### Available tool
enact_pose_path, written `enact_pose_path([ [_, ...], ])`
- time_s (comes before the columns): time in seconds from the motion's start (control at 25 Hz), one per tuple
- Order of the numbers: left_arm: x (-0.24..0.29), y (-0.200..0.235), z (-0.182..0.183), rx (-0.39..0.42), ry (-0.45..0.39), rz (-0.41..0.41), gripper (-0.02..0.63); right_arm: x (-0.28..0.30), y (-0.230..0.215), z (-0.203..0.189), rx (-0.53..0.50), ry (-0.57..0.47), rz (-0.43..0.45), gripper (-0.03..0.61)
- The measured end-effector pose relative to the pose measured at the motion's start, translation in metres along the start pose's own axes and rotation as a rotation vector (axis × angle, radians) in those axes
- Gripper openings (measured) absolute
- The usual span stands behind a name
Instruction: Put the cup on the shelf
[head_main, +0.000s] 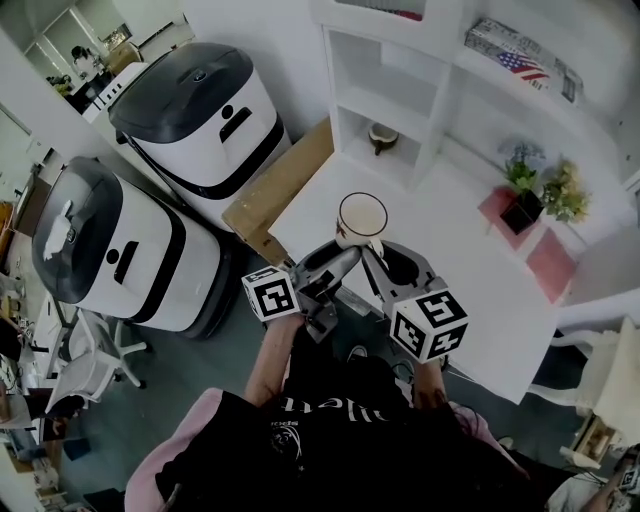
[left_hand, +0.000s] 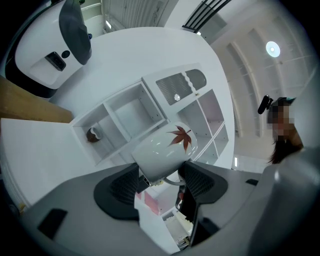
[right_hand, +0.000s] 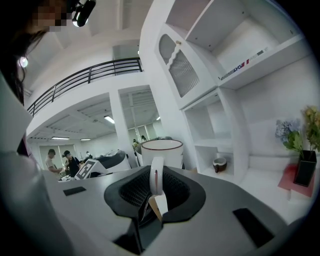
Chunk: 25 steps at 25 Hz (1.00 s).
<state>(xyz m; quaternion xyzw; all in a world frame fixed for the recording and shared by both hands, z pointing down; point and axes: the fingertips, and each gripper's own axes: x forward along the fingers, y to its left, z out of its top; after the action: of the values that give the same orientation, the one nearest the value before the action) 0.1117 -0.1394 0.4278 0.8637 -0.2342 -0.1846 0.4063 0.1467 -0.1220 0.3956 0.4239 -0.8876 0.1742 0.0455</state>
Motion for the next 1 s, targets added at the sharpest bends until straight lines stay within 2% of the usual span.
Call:
enact_pose_path([
  [0.32, 0.029, 0.038, 0.044, -0.011, 0.052, -0.042, 0.287, 0.052, -0.029, 0.021, 0.015, -0.011, -0.062, 0.087],
  [0.56, 0.055, 0.068, 0.086, -0.019, 0.112, -0.098, 0.287, 0.097, -0.052, 0.044, 0.039, -0.034, -0.142, 0.087],
  [0.76, 0.075, 0.089, 0.108, -0.001, 0.161, -0.156, 0.287, 0.122, -0.069, 0.059, 0.086, -0.062, -0.208, 0.087],
  [1.0, 0.096, 0.101, 0.117, 0.035, 0.260, -0.210, 0.287, 0.137, -0.092, 0.069, 0.184, -0.091, -0.270, 0.087],
])
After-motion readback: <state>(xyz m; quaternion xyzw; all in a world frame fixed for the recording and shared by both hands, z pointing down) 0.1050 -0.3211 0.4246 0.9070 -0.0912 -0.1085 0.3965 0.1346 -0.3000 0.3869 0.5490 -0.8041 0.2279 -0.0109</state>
